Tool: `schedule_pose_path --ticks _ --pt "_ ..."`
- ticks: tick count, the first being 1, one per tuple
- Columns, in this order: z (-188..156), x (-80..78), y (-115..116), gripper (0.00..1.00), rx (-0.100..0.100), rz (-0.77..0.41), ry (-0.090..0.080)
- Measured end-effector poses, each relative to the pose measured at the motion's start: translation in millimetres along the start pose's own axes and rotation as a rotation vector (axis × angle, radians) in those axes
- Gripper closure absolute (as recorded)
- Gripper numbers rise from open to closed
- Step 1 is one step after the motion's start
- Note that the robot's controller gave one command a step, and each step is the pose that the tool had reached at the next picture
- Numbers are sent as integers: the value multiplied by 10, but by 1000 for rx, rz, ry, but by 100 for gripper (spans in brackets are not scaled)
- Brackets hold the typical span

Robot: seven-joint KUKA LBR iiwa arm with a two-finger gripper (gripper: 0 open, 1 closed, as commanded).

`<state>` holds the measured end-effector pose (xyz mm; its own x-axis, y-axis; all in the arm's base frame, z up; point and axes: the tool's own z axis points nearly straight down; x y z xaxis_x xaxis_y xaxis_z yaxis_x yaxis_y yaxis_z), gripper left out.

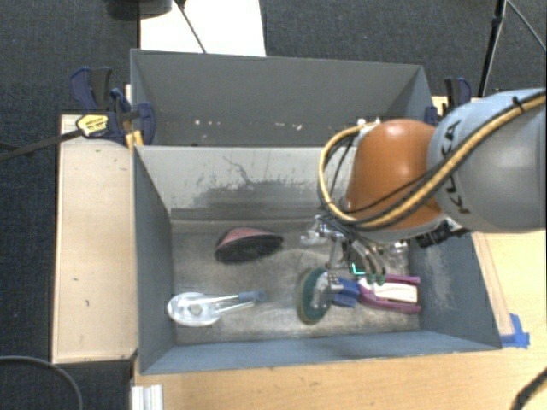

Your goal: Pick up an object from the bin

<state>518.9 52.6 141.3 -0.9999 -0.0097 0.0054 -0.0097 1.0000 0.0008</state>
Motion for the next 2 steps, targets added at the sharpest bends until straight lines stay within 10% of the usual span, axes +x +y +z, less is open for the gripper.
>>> schedule_pose_path --ticks 1,2 --pt "688 70 -469 0 -5 165 -9" --pt "658 61 -465 100 -3 165 -10"
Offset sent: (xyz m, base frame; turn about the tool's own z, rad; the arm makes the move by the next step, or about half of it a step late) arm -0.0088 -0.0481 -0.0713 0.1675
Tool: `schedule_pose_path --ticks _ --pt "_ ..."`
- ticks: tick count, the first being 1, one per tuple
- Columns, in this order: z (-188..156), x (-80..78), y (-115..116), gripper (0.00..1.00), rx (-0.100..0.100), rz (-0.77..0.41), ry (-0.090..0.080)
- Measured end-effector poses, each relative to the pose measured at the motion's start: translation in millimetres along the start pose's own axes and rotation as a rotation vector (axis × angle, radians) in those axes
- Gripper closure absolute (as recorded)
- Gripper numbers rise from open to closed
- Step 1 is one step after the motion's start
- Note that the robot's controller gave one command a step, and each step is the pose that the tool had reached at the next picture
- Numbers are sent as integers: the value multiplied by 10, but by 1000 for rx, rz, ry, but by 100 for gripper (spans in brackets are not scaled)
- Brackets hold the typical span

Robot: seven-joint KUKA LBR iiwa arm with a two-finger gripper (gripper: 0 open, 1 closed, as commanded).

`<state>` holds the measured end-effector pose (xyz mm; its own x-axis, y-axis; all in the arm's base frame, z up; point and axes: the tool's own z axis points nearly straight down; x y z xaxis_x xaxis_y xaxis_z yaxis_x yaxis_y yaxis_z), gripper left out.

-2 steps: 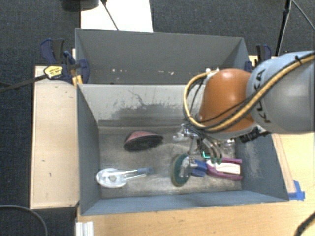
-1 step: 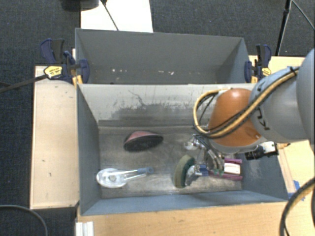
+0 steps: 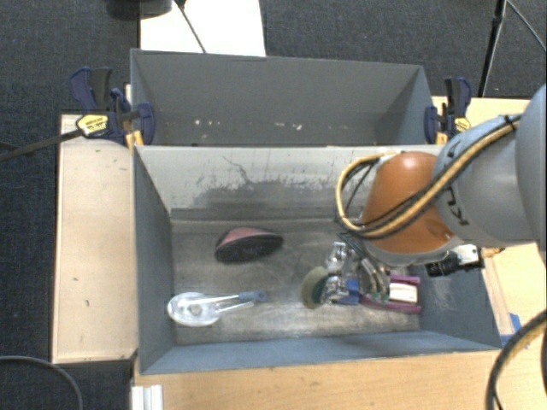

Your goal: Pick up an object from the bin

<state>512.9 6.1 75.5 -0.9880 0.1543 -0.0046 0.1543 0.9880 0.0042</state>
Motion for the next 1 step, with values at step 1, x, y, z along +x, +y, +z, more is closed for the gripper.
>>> schedule_pose_path --ticks 1 --pt "-1465 167 39 100 2 3 -5"
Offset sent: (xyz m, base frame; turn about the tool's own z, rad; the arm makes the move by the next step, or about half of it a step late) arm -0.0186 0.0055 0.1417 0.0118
